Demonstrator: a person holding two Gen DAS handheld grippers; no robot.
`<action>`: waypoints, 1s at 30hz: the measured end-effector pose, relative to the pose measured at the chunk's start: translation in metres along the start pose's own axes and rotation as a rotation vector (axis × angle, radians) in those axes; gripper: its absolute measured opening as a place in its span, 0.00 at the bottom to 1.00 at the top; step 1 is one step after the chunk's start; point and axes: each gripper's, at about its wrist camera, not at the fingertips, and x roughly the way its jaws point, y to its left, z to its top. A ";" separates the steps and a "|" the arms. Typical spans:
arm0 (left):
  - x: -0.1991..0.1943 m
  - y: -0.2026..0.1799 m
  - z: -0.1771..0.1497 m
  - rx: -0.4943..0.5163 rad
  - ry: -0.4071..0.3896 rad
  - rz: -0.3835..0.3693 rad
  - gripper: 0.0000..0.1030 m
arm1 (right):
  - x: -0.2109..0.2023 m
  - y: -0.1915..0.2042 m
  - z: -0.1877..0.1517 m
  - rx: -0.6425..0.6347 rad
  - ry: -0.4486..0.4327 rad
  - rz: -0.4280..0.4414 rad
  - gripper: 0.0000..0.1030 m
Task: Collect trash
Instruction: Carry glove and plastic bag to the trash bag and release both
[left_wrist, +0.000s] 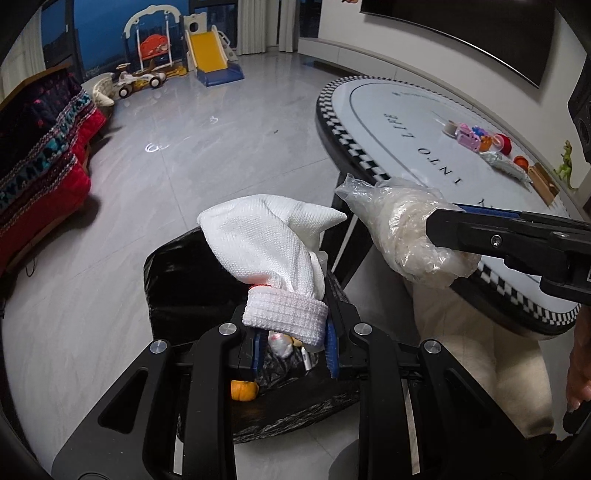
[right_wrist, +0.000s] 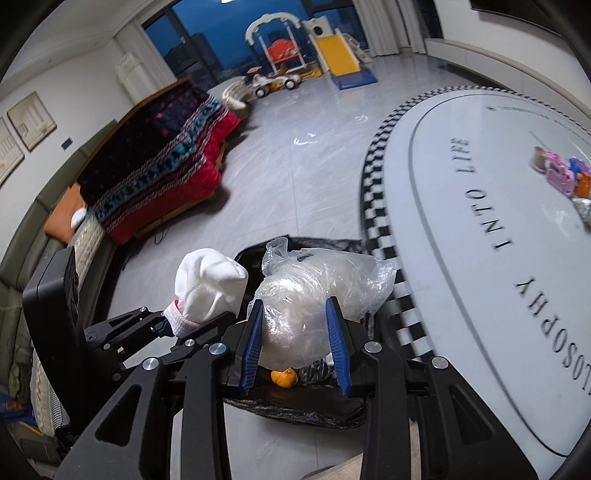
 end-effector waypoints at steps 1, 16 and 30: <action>0.002 0.006 -0.005 -0.012 0.010 0.008 0.24 | 0.006 0.004 -0.002 -0.011 0.015 0.000 0.34; 0.019 0.037 -0.030 -0.042 0.090 0.177 0.94 | 0.046 0.026 -0.011 -0.052 0.134 -0.002 0.63; 0.016 0.025 -0.022 -0.026 0.095 0.106 0.94 | 0.020 0.004 -0.006 -0.019 0.056 -0.016 0.65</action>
